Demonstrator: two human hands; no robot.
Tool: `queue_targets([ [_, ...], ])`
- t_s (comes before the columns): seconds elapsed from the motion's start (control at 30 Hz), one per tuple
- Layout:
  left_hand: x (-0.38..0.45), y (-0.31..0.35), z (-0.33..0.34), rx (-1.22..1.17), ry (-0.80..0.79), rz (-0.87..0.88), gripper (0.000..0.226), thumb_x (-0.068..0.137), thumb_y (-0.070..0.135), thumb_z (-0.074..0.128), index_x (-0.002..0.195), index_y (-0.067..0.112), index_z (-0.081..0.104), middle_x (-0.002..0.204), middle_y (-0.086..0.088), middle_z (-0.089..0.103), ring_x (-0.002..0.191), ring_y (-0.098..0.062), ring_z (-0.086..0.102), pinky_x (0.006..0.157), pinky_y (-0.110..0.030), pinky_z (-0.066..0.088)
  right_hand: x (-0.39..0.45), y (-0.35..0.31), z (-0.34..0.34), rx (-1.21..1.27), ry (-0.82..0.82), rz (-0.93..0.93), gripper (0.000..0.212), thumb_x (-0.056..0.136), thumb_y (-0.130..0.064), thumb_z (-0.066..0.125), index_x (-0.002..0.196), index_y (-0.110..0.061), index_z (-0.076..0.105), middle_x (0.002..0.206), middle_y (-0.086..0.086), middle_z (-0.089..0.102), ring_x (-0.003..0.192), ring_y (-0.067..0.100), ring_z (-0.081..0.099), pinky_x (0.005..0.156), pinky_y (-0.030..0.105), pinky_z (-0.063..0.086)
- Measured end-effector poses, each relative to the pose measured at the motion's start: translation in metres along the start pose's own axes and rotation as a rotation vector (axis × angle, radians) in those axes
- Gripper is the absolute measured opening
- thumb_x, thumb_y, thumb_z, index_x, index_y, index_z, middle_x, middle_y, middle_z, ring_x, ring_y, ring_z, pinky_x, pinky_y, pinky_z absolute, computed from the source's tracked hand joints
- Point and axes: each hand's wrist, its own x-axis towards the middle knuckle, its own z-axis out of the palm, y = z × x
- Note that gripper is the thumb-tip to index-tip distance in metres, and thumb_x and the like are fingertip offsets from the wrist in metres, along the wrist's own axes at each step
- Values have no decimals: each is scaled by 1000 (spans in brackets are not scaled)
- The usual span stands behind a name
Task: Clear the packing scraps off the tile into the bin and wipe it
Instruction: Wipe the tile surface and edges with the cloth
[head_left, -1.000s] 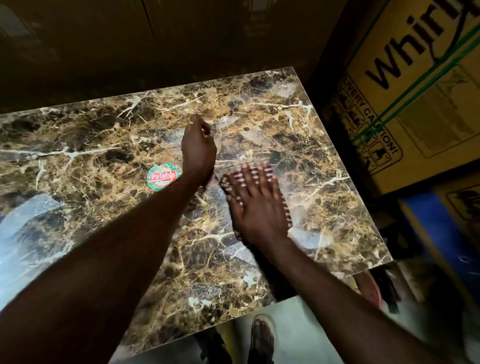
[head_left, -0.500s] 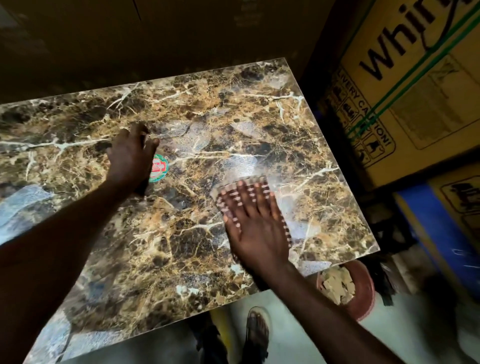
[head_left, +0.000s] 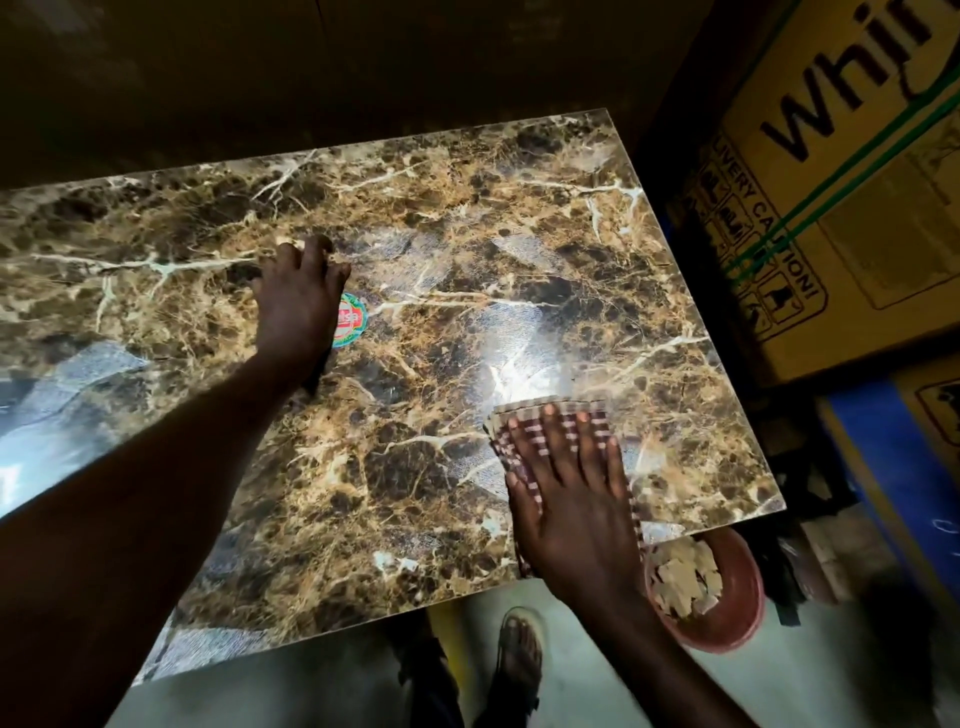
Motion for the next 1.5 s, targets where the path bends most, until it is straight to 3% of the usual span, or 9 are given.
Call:
queue_targets([
  [0.13, -2, 2, -2, -83, 8, 18, 46, 113, 48, 40, 147, 18, 46, 138, -22, 52, 122, -43, 51, 99, -59, 44, -5, 46, -4, -1, 62, 166, 63, 109, -58, 22, 169, -42, 11, 179, -6, 2, 165, 22, -3, 132, 55, 9],
  [0.3, 4, -3, -6, -33, -13, 57, 30, 114, 30, 43, 140, 17, 52, 131, -21, 59, 114, -44, 55, 82, -50, 40, -11, 43, -1, 11, 99, 307, 66, 107, -54, 26, 170, -36, 15, 179, 1, 4, 165, 28, -1, 131, 57, 13],
  [0.4, 5, -5, -9, -63, -17, 90, 28, 113, 26, 45, 138, 17, 53, 128, -21, 60, 112, -46, 58, 82, -50, 43, -18, -2, 5, 24, 70, 224, 66, 108, -55, 28, 170, -34, 16, 179, 3, 2, 165, 29, -4, 131, 58, 13],
  [0.5, 5, -9, -8, 95, -84, 156, 37, 105, 17, 61, 142, 15, 53, 133, -15, 55, 111, -41, 55, 76, -46, 39, -32, -60, 16, 88, 52, 22, 63, 109, -51, 38, 168, -36, 22, 179, 0, 10, 165, 28, 4, 129, 59, 21],
  [0.63, 0, -11, -4, -50, 51, 148, 27, 115, 28, 40, 138, 19, 51, 123, -15, 58, 100, -39, 58, 82, -50, 47, -33, -78, 20, 85, 27, -122, 60, 111, -54, 35, 168, -44, 18, 179, -6, 9, 165, 26, 6, 129, 56, 23],
  [0.87, 1, -13, -7, -57, 56, 204, 22, 115, 27, 39, 130, 17, 51, 116, -14, 62, 94, -37, 59, 79, -47, 47, -1, -70, 11, 36, 57, 201, 66, 110, -55, 31, 170, -39, 8, 179, 1, 1, 165, 30, -8, 131, 57, 12],
  [1.07, -4, -13, -6, -77, 93, 195, 23, 114, 27, 40, 130, 17, 54, 114, -12, 63, 94, -34, 59, 84, -47, 43, -14, -133, 24, 88, 32, -96, 64, 109, -51, 45, 168, -41, 21, 178, -4, 12, 166, 25, 3, 131, 53, 12],
  [1.33, -6, -14, -4, -87, 98, 178, 23, 114, 27, 38, 130, 19, 53, 113, -8, 60, 95, -29, 56, 86, -46, 39, 43, -72, 4, 59, 57, 161, 62, 111, -57, 26, 168, -47, 3, 178, -6, -2, 165, 23, -12, 133, 52, 6],
  [1.5, -7, -15, -6, -101, 70, 171, 27, 115, 28, 36, 136, 20, 51, 117, -9, 60, 100, -29, 56, 91, -49, 42, 60, -125, 12, 81, -5, -50, 61, 112, -57, 26, 167, -48, 2, 178, -8, -4, 165, 23, -11, 132, 54, 7],
])
